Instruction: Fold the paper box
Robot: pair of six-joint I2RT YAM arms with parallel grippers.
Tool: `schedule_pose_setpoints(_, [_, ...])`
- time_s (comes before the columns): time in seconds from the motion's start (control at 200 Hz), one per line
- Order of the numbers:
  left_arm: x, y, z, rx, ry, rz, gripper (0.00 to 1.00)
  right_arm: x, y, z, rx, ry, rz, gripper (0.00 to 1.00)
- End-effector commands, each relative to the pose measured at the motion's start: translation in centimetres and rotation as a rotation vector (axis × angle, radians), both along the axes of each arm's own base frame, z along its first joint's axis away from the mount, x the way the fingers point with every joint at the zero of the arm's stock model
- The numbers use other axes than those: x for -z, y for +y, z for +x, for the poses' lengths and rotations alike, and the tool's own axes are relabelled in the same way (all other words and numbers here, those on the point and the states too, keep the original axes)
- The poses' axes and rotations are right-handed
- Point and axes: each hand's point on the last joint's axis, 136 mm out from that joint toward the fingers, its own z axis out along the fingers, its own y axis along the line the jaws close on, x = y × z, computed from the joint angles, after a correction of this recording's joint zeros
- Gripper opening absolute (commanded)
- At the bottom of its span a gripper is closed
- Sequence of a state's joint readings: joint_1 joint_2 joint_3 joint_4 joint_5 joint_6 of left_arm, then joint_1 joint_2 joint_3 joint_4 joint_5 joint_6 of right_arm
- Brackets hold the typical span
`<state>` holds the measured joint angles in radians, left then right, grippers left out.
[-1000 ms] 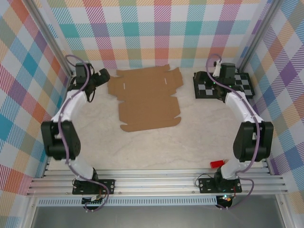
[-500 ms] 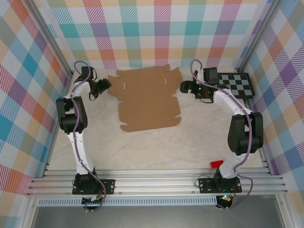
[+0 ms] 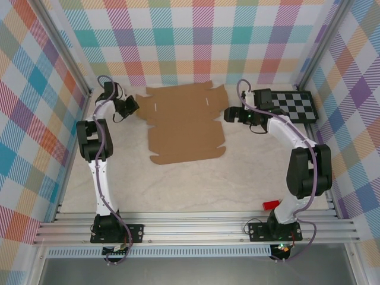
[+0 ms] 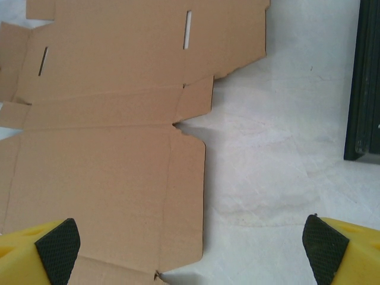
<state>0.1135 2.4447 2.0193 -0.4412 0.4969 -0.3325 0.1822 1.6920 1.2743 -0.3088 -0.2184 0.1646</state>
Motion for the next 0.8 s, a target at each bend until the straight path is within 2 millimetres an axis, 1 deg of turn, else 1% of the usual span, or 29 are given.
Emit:
schedule_pose_setpoints(0.0, [-1.0,-1.6,-3.1,0.082,0.030,-0.027,0.00,-1.5,0.3,-1.3,-0.027,-0.036,-0.011,1.00])
schedule_pose_setpoints(0.055, [-1.8,-2.0,-4.7,0.094,0.003,-0.027,0.00,-2.0,0.2,-1.7,-0.028,-0.039,-0.011,1.00])
schedule_pose_setpoints(0.075, [-2.6,-1.9,-5.1,0.091,-0.016,-0.019,0.00,-2.3,0.2,-1.9,-0.030,-0.042,-0.010,1.00])
schedule_pose_setpoints(0.115, [-3.2,-1.9,-6.5,0.086,-0.025,-0.006,0.00,-2.9,0.2,-2.2,-0.035,-0.049,-0.008,1.00])
schedule_pose_setpoints(0.19, [-5.0,-2.1,-8.8,0.091,-0.056,0.008,0.00,-4.2,0.2,-3.1,-0.052,-0.065,-0.011,1.00])
schedule_pose_setpoints(0.275, [-6.6,-3.0,-11.6,0.127,-0.069,0.062,0.00,-5.9,0.5,-4.3,-0.104,-0.105,-0.009,1.00])
schedule_pose_setpoints(0.315, [-7.6,-4.1,-12.7,0.163,-0.082,0.101,0.00,-6.7,0.7,-4.8,-0.130,-0.124,-0.007,1.00])
schedule_pose_setpoints(0.355, [-8.6,-5.7,-13.5,0.210,-0.111,0.123,0.00,-7.6,1.1,-5.6,-0.176,-0.149,-0.004,1.00])
schedule_pose_setpoints(0.445, [-10.8,-8.6,-15.2,0.278,-0.210,0.186,0.00,-9.3,1.9,-7.1,-0.288,-0.210,-0.018,1.00])
schedule_pose_setpoints(0.505, [-12.2,-10.2,-16.3,0.318,-0.283,0.216,0.00,-10.0,2.4,-7.9,-0.391,-0.256,-0.053,0.96])
schedule_pose_setpoints(0.515, [-12.7,-10.4,-16.1,0.320,-0.313,0.221,0.00,-10.1,2.4,-8.0,-0.407,-0.263,-0.058,0.95])
schedule_pose_setpoints(0.57, [-14.8,-11.7,-16.8,0.359,-0.403,0.215,0.00,-10.4,2.5,-7.9,-0.445,-0.278,-0.086,0.94])
schedule_pose_setpoints(0.61, [-16.3,-12.6,-17.4,0.388,-0.455,0.199,0.00,-10.7,2.6,-7.6,-0.472,-0.295,-0.104,0.89])
schedule_pose_setpoints(0.64, [-17.5,-13.3,-17.9,0.411,-0.493,0.190,0.00,-11.1,2.9,-7.3,-0.499,-0.311,-0.109,0.89])
schedule_pose_setpoints(0.685, [-19.0,-14.3,-18.7,0.449,-0.542,0.176,0.00,-11.8,3.7,-7.3,-0.572,-0.343,-0.098,0.88])
schedule_pose_setpoints(0.72, [-20.0,-15.0,-19.3,0.479,-0.575,0.167,0.00,-12.4,4.6,-7.7,-0.651,-0.368,-0.075,0.87])
schedule_pose_setpoints(0.76, [-20.8,-15.8,-20.1,0.512,-0.606,0.167,0.00,-13.1,5.6,-8.2,-0.747,-0.401,-0.042,0.86])
schedule_pose_setpoints(0.795, [-21.4,-16.5,-20.8,0.539,-0.629,0.172,0.00,-13.8,6.2,-8.2,-0.796,-0.419,-0.019,0.86])
